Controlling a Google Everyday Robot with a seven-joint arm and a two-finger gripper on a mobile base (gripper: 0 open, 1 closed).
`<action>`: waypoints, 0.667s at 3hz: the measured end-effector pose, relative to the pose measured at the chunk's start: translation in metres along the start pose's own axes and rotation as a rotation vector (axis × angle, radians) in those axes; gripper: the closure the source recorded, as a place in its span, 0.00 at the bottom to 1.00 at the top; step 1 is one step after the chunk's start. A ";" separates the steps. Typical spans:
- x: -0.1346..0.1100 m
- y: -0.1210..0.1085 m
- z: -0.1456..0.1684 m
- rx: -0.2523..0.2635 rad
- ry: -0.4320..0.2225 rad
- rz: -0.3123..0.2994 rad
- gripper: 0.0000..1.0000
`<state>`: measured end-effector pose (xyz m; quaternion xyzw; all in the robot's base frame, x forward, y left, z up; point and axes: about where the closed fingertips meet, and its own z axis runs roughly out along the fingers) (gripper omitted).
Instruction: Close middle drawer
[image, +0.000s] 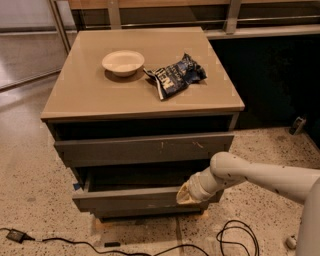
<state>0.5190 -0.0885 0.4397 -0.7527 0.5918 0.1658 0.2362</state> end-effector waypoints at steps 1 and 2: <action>0.000 0.000 0.000 0.000 0.000 0.000 0.81; 0.000 0.000 0.000 0.000 0.000 0.000 0.58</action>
Offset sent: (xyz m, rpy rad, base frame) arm 0.0000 0.0000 0.0000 0.0000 0.0000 0.0000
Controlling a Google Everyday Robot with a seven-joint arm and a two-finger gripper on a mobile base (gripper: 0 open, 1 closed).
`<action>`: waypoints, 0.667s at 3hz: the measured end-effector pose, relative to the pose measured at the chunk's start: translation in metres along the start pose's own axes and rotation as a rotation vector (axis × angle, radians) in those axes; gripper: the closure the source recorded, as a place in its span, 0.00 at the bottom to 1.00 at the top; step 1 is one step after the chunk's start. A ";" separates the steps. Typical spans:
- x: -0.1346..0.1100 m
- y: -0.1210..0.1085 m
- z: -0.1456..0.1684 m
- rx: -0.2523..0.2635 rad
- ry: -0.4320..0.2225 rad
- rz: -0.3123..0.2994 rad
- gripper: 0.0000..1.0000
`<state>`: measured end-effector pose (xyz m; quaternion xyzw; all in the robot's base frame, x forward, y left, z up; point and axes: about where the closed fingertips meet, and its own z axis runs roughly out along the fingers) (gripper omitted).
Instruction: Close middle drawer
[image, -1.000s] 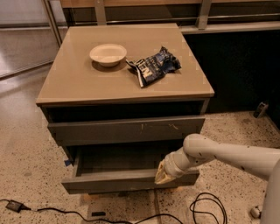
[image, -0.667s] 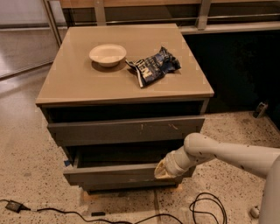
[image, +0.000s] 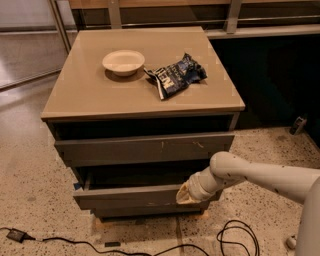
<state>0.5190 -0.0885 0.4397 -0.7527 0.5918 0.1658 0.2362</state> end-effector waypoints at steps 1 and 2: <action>0.000 0.000 0.000 0.000 0.000 0.000 0.35; 0.000 0.000 0.000 0.000 0.000 0.000 0.12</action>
Offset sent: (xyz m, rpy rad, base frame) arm 0.0000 0.0000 0.0000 0.0000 0.0000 0.0000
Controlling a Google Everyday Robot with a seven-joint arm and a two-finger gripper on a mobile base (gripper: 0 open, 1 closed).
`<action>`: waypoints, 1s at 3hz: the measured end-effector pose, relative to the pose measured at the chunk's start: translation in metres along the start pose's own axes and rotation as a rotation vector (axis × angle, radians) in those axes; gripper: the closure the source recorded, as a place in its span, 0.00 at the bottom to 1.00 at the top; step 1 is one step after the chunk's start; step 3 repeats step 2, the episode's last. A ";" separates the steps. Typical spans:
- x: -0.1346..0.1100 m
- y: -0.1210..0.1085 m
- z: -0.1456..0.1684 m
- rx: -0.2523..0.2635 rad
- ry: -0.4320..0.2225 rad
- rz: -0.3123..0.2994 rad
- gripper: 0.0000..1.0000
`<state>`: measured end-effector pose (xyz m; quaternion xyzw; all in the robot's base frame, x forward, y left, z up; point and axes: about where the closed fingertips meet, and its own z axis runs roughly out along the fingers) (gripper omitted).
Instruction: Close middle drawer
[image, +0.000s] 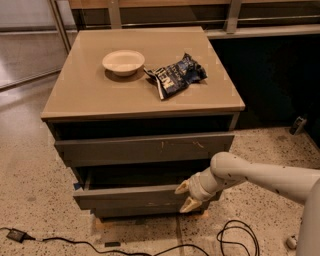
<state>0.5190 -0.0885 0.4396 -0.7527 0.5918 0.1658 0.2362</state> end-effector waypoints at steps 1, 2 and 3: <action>0.000 0.000 0.000 0.000 0.000 0.000 0.00; 0.000 0.000 0.000 0.000 0.000 0.000 0.00; 0.000 0.000 0.000 0.000 0.000 0.000 0.00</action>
Offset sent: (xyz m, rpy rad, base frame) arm 0.0000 0.0000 0.0000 0.0000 0.0000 0.0000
